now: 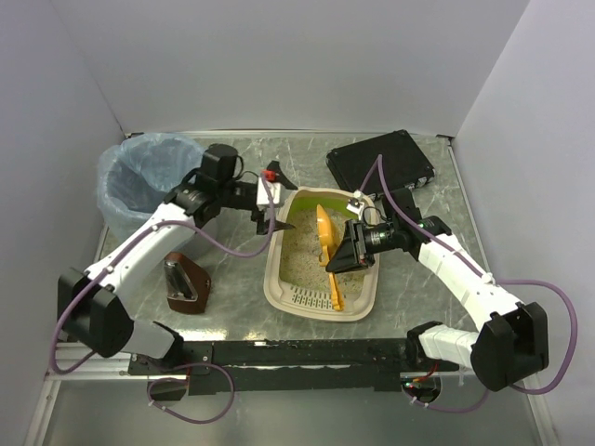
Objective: Clean the litter box
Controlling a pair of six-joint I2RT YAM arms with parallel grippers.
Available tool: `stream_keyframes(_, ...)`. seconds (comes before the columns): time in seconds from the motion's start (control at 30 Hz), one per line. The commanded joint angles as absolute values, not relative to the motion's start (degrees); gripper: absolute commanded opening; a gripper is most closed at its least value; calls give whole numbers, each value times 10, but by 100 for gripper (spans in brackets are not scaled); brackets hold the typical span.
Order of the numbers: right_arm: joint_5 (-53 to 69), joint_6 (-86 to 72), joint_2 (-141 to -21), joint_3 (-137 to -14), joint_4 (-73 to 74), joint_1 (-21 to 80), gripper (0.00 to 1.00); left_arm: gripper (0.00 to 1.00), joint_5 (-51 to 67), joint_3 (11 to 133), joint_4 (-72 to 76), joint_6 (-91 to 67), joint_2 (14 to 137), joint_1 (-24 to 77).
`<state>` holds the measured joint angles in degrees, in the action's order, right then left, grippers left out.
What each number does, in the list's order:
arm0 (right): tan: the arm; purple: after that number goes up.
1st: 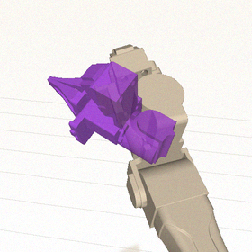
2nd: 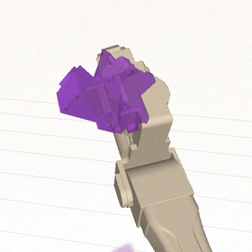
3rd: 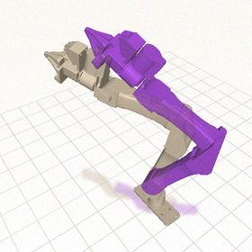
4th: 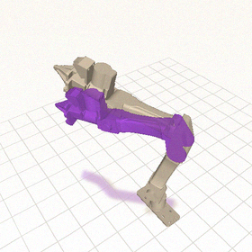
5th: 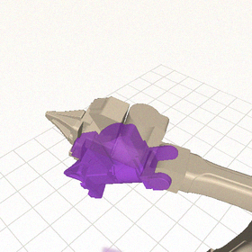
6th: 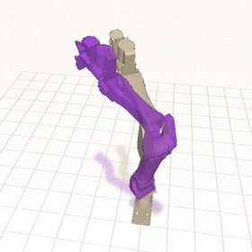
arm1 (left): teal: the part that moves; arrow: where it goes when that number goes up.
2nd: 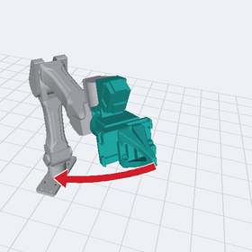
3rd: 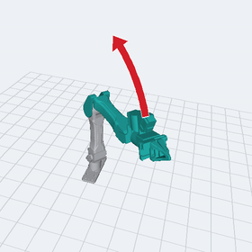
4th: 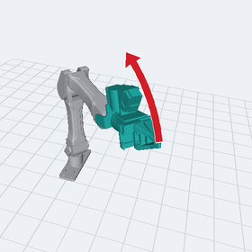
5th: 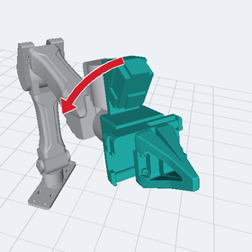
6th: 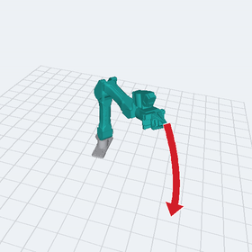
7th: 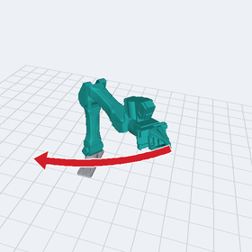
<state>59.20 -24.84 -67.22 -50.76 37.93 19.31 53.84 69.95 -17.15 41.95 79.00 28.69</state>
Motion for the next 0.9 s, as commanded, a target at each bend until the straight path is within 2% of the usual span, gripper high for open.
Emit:
stream_keyframes(0.0,666,-261,-668,-516,364,186,0,97,520,753,-283,569,819,349)
stream_keyframes(0.07,668,-258,-673,-520,377,187,0,97,464,755,-274,574,826,366)
stream_keyframes(0.2,678,-259,-678,-520,388,188,0,97,464,753,-231,555,824,385)
stream_keyframes(0.33,678,-255,-681,-514,406,188,0,97,413,755,-209,563,832,413)
stream_keyframes(0.6,679,-253,-671,-514,413,188,0,99,360,784,-223,552,854,436)
stream_keyframes(0.8,687,-217,-686,-526,461,198,0,87,392,788,-283,627,846,464)
stream_keyframes(0.87,689,-216,-683,-522,462,200,0,86,378,787,-292,635,844,475)
